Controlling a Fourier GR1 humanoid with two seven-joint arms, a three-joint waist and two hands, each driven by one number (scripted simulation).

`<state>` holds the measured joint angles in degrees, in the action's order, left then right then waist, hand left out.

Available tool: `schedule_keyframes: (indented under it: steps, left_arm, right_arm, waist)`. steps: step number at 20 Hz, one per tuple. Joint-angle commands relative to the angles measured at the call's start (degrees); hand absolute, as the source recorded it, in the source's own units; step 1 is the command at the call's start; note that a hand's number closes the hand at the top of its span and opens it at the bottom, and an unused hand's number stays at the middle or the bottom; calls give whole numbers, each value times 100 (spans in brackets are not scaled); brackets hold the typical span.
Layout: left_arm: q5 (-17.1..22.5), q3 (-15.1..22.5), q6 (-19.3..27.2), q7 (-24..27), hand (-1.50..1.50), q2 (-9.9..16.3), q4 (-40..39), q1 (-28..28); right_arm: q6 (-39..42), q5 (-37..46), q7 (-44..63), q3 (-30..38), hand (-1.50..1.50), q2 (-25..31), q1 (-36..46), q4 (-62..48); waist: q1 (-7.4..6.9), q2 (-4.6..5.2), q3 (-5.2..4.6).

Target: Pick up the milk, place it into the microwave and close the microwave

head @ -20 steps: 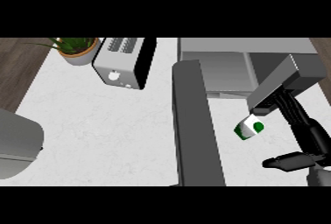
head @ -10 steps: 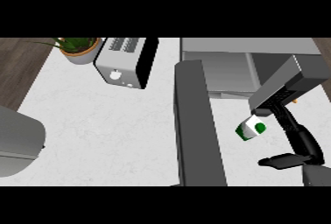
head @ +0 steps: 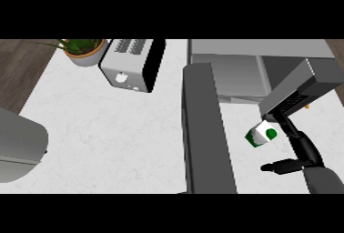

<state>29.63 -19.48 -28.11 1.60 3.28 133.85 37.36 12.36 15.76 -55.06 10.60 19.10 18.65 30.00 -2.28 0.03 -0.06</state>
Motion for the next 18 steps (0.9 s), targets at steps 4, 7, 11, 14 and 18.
schedule_keyframes:
  steps: [4, 7, 11, 14, 18]
  left_arm:
    - [445, 306, -11, -204, -150, -313, 982, 500]
    - [422, 41, -182, 133, -150, -163, 255, 152]
    - [499, 37, -180, 55, -150, -134, 545, 300]
    - [481, 118, -320, 90, -150, -100, 361, 311]
    - [362, 262, -291, 121, -150, -231, 343, 292]
  right_arm:
    - [259, 41, -733, 63, -150, 121, 382, -1014]
    - [327, 5, -958, 54, -150, -51, 424, -1258]
    - [274, -76, -870, 37, -150, -294, 601, -1317]
    - [460, -150, -762, 29, 150, -381, 712, -1444]
    - [703, 23, -972, -176, 150, -205, 852, -1500]
  waist:
    - [-128, 56, 47]
    - [-85, 75, 43]
    - [-99, 74, 46]
    - [-145, 86, 50]
    - [-106, 87, 47]
